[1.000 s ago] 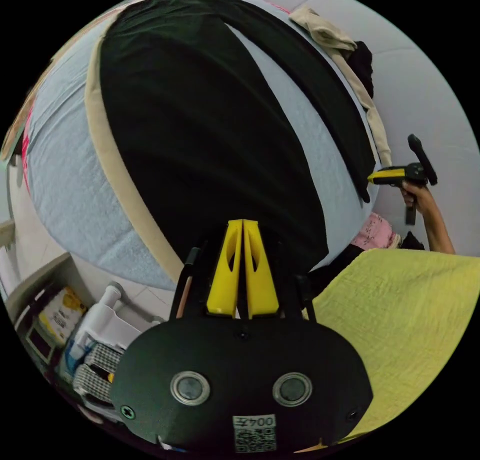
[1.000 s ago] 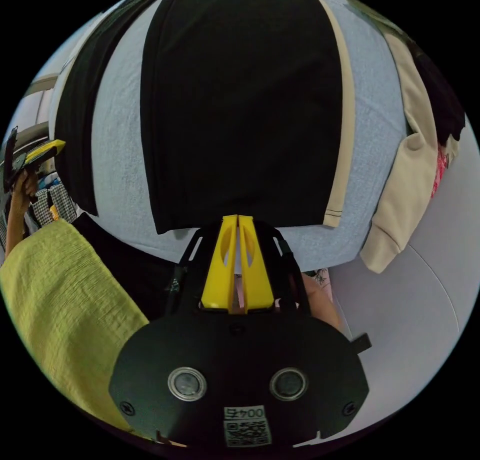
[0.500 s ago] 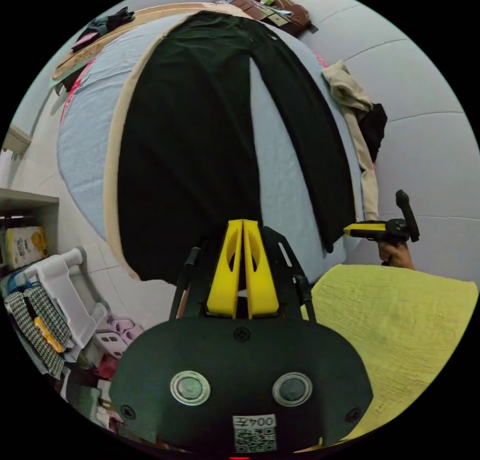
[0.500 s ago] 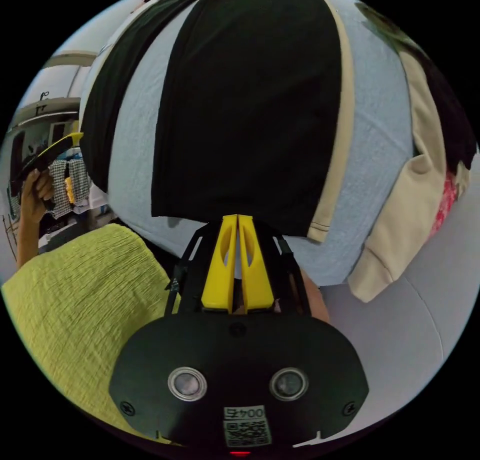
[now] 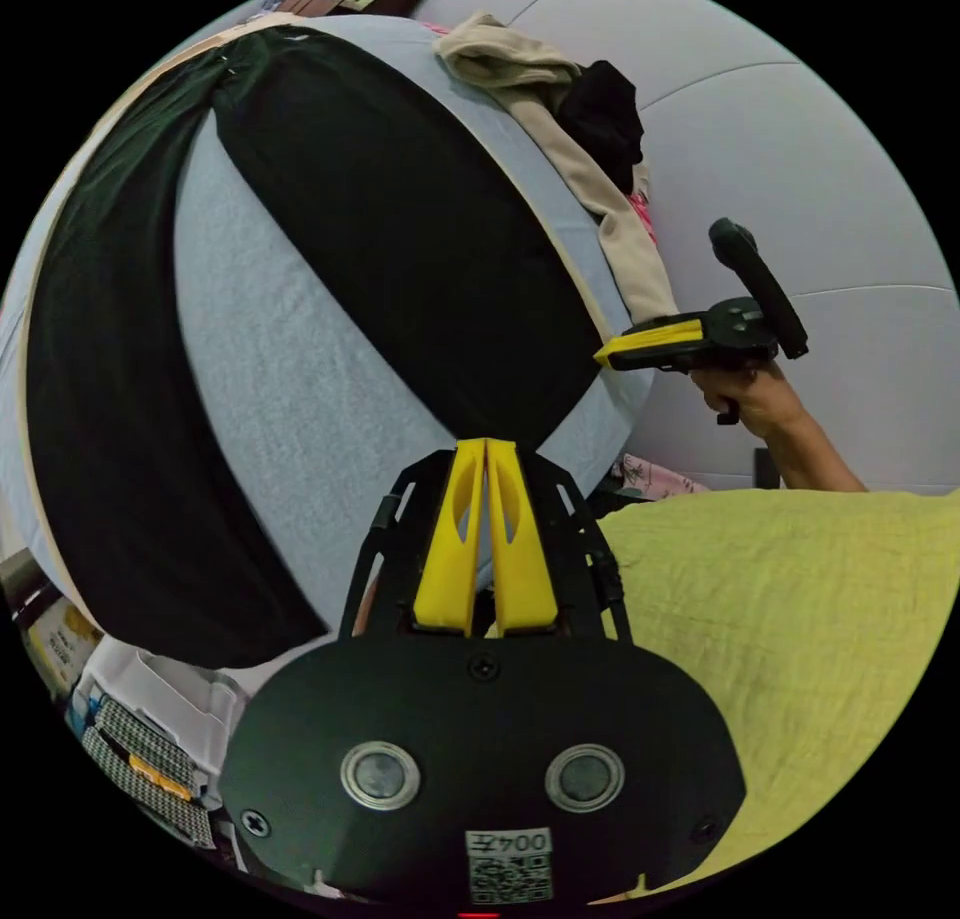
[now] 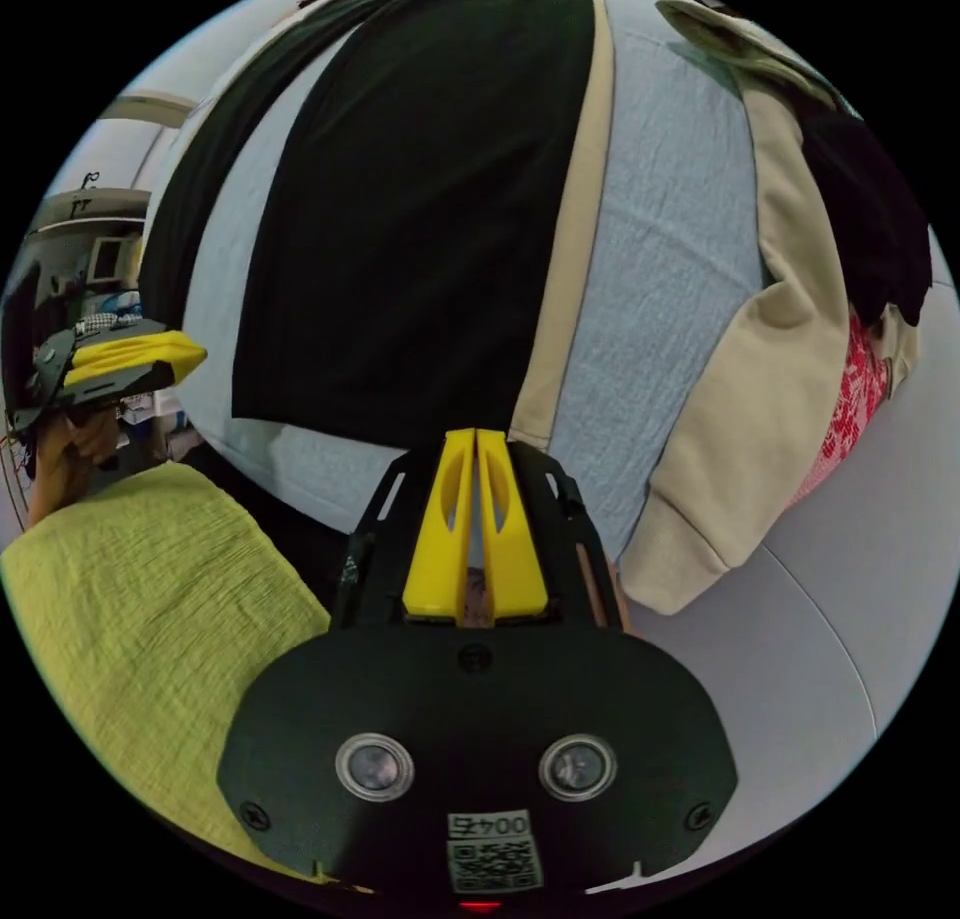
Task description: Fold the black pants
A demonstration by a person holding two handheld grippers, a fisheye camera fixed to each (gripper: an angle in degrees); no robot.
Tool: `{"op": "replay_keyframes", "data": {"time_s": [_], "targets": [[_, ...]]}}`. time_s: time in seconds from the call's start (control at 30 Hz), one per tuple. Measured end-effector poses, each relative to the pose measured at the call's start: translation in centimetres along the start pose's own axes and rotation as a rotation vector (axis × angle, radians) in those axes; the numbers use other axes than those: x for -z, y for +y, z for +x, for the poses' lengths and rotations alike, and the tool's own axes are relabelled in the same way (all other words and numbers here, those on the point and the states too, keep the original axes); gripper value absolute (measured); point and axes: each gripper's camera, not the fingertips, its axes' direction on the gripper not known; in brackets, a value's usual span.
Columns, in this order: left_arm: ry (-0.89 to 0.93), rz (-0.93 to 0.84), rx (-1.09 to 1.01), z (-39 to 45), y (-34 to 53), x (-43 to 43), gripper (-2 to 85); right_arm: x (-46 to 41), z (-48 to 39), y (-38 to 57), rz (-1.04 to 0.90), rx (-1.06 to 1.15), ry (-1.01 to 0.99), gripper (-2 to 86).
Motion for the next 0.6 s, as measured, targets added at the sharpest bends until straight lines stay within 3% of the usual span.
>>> {"op": "replay_keyframes", "data": {"time_s": [0.6], "targets": [[-0.051, 0.02, 0.049, 0.8, 2.9, -4.9, 0.2, 0.8, 0.2, 1.3, -0.014, 0.053, 0.038, -0.8]]}}
